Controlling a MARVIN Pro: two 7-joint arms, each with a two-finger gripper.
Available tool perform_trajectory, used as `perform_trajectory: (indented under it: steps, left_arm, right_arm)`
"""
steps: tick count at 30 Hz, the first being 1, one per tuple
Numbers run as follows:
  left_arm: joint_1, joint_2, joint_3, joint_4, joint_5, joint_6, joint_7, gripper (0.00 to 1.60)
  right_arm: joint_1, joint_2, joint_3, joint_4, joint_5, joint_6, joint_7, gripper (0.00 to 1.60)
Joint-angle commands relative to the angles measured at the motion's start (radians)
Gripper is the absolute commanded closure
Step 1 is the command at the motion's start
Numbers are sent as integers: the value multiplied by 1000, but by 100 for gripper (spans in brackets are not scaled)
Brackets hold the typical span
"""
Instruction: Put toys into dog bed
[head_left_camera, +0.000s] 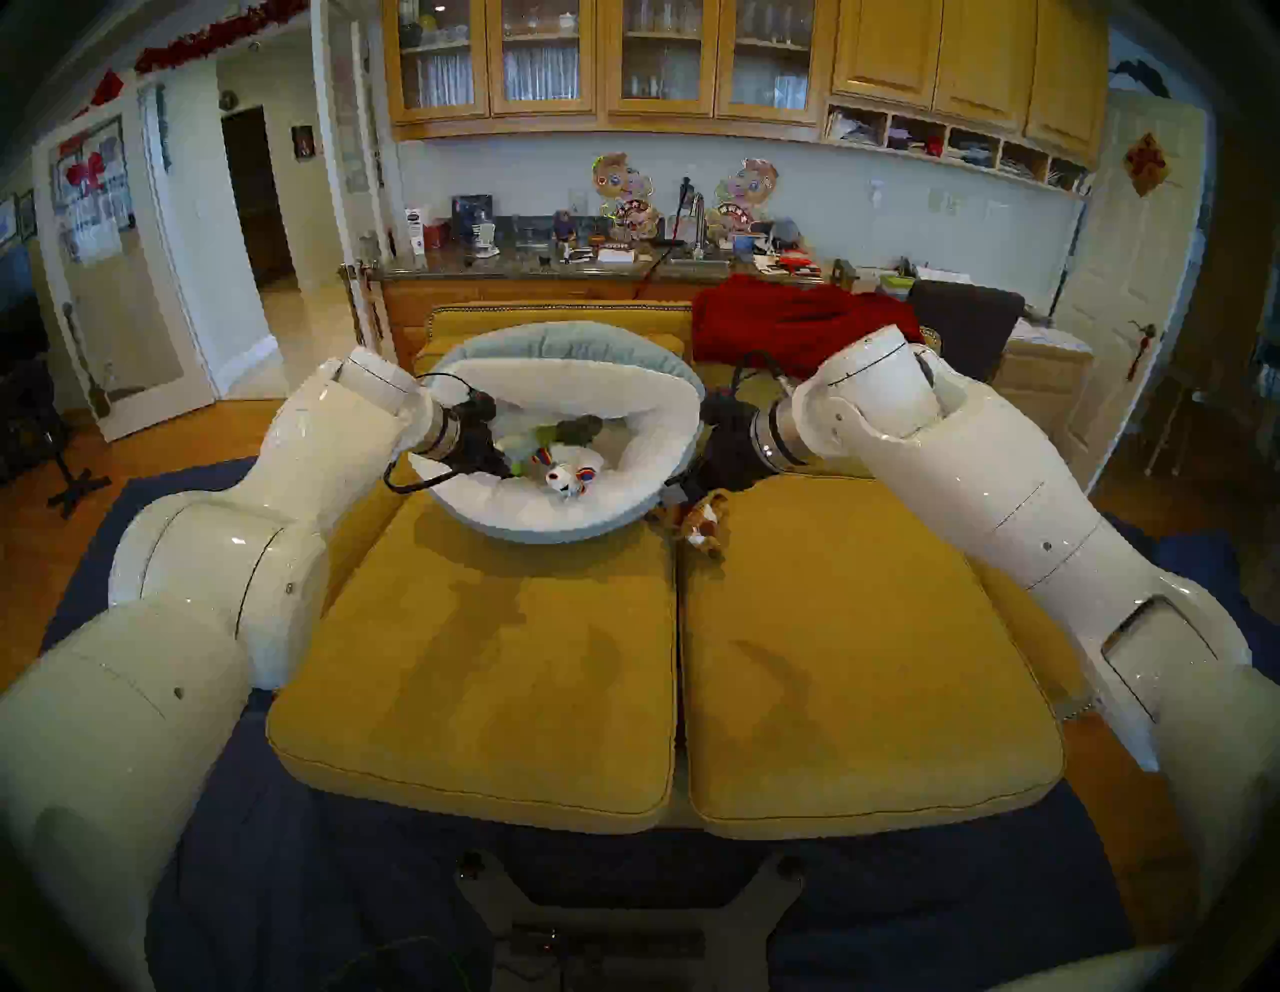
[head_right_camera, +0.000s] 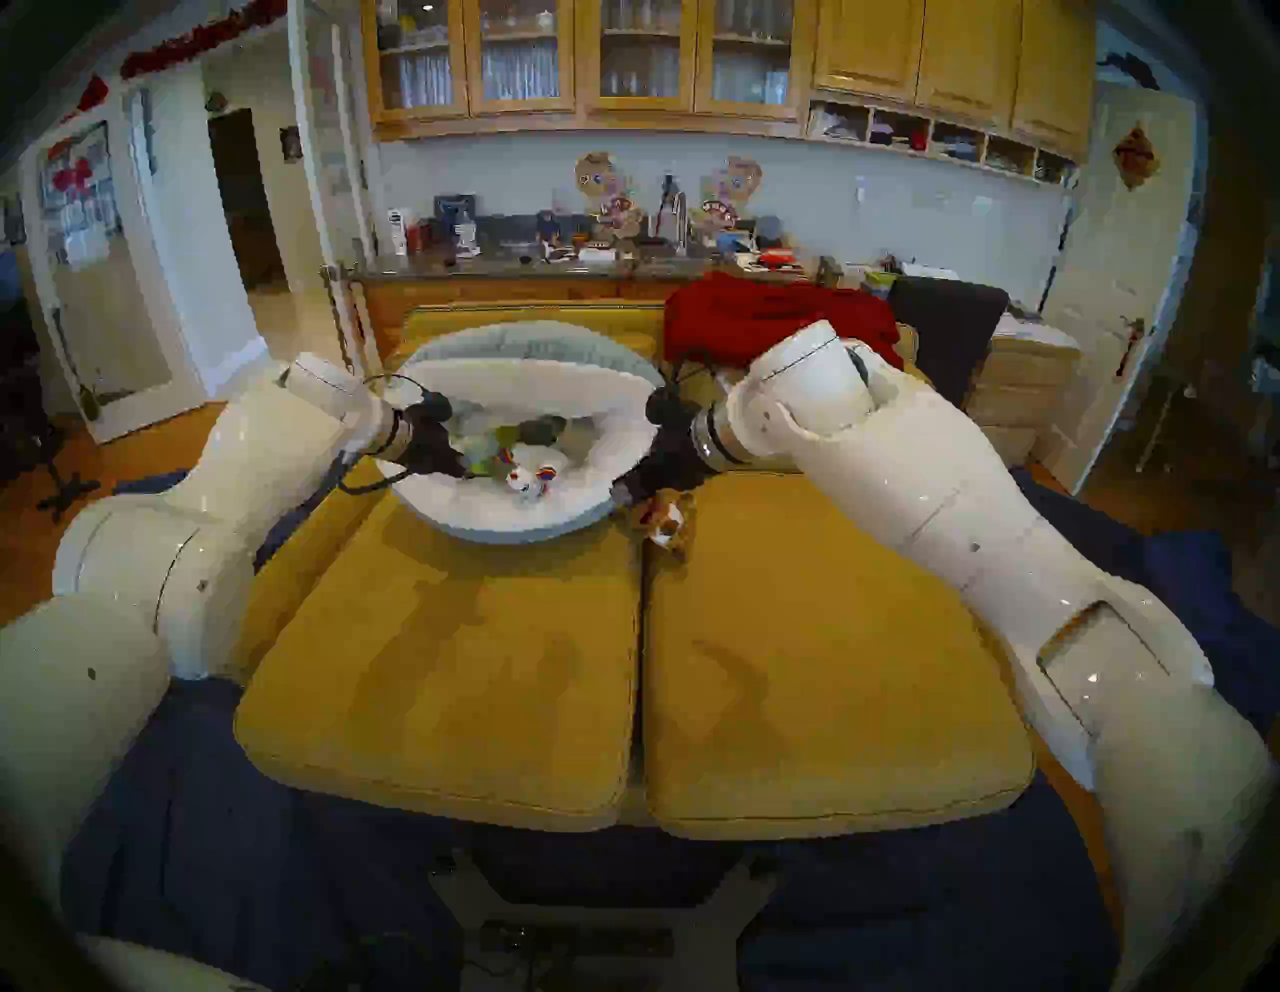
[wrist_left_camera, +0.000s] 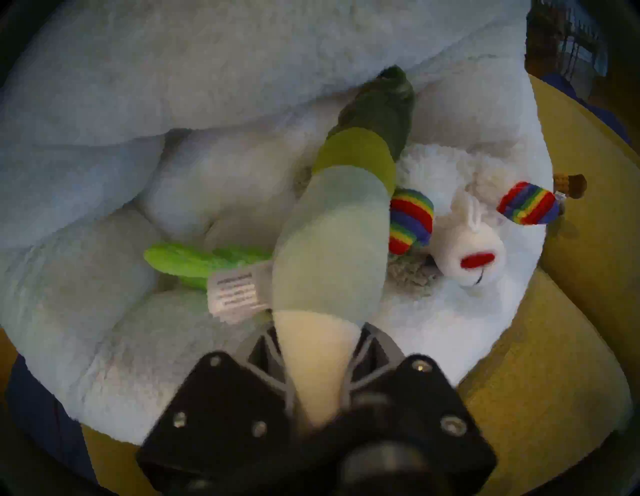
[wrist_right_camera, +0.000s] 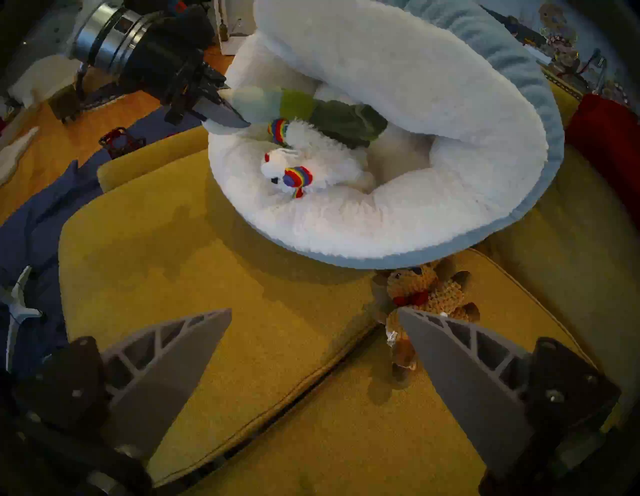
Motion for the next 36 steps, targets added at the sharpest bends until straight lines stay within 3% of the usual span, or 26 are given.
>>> perform_trajectory:
  steps: [1,2,13,17,21,22,29,31,36]
  left_arm:
    - [-74,-18,-9,1,-3,-19,21,35]
    - [-76,-18,-11,4,-3,-21,24,1]
    - [-108,-27,-48,33,-36,-54,11,0]
    - [-117,-26,-69,39,-65,-80,-57,0]
    - [-111,-14,-98,29,-114,-118,-177,0]
    - [-106,-14,-100,24,-124,-125,-157,0]
    - [-69,26,-109,-16,-169,-169,-315,0]
    - [-62,33,-111,-21,-176,-174,-316,0]
    - [-36,76,-119,-54,-198,-189,-417,0]
  right_arm:
    - [45,-11,30,-2,3,-2,-9,0]
    - [45,-12,31,-1,4,-2,-11,0]
    - [55,-23,41,-3,19,-2,-29,0]
    - [58,-27,48,-6,28,-2,-38,0]
    - [57,-26,55,-10,39,-2,-52,0]
    - [56,-25,55,-10,40,-2,-55,0]
    - [50,-23,57,-9,53,-2,-75,0]
    - [50,-23,58,-10,55,-2,-77,0]
    - [49,-23,58,-11,64,-2,-89,0]
